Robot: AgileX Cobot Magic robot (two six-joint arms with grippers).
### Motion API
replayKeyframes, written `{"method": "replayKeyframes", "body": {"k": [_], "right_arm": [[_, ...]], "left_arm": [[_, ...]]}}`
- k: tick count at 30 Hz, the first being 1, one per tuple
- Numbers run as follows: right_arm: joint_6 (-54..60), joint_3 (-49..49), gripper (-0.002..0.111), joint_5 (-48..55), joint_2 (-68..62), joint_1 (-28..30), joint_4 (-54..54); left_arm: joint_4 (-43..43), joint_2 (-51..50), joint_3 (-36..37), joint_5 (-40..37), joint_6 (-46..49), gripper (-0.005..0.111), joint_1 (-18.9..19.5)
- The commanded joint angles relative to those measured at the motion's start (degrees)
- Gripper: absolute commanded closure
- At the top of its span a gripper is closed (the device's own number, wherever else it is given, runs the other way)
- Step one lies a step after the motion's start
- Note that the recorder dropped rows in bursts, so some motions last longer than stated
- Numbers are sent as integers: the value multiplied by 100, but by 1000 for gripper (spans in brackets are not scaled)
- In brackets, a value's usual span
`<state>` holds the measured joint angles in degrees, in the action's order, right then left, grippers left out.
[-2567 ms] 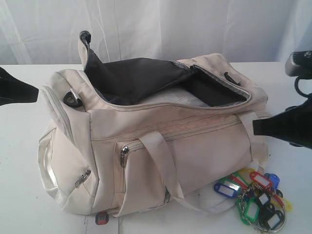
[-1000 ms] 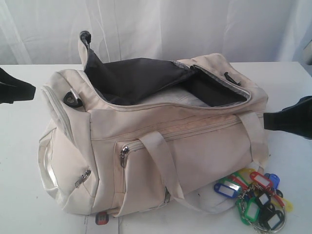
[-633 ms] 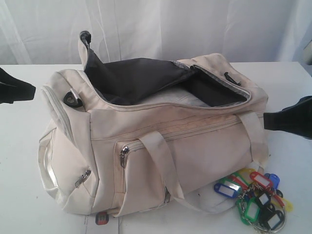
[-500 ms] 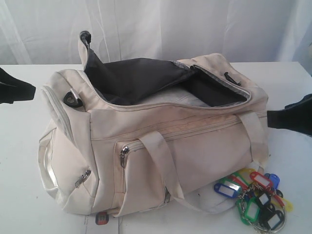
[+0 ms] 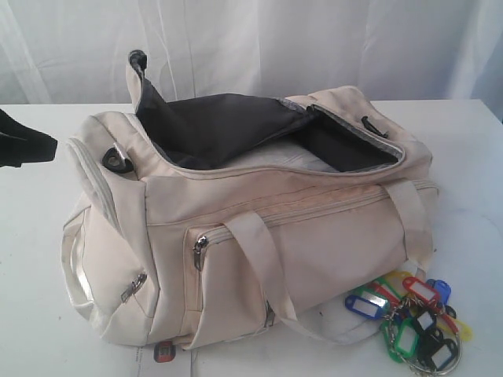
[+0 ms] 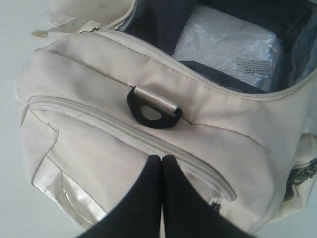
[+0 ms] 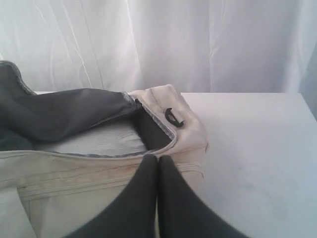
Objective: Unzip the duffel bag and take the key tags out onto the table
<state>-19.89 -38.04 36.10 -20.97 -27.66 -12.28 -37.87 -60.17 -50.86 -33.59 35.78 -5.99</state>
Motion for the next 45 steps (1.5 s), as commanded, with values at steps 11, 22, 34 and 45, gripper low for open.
{"method": "replayKeyframes", "body": {"k": [11, 22, 34, 45], "right_arm": [[171, 3151, 108, -1556, 2042, 26, -372], [528, 3804, 108, -1921, 2097, 48, -164], [865, 3804, 108, -1843, 2097, 1496, 365], [1218, 3804, 108, -1833, 2097, 1836, 357]], "left_arm": [[-61, 59, 24, -54, 17, 107, 7], [-61, 71, 24, -55, 17, 107, 7], [-61, 71, 24, -55, 17, 107, 7], [-61, 71, 24, -55, 17, 107, 7]]}}
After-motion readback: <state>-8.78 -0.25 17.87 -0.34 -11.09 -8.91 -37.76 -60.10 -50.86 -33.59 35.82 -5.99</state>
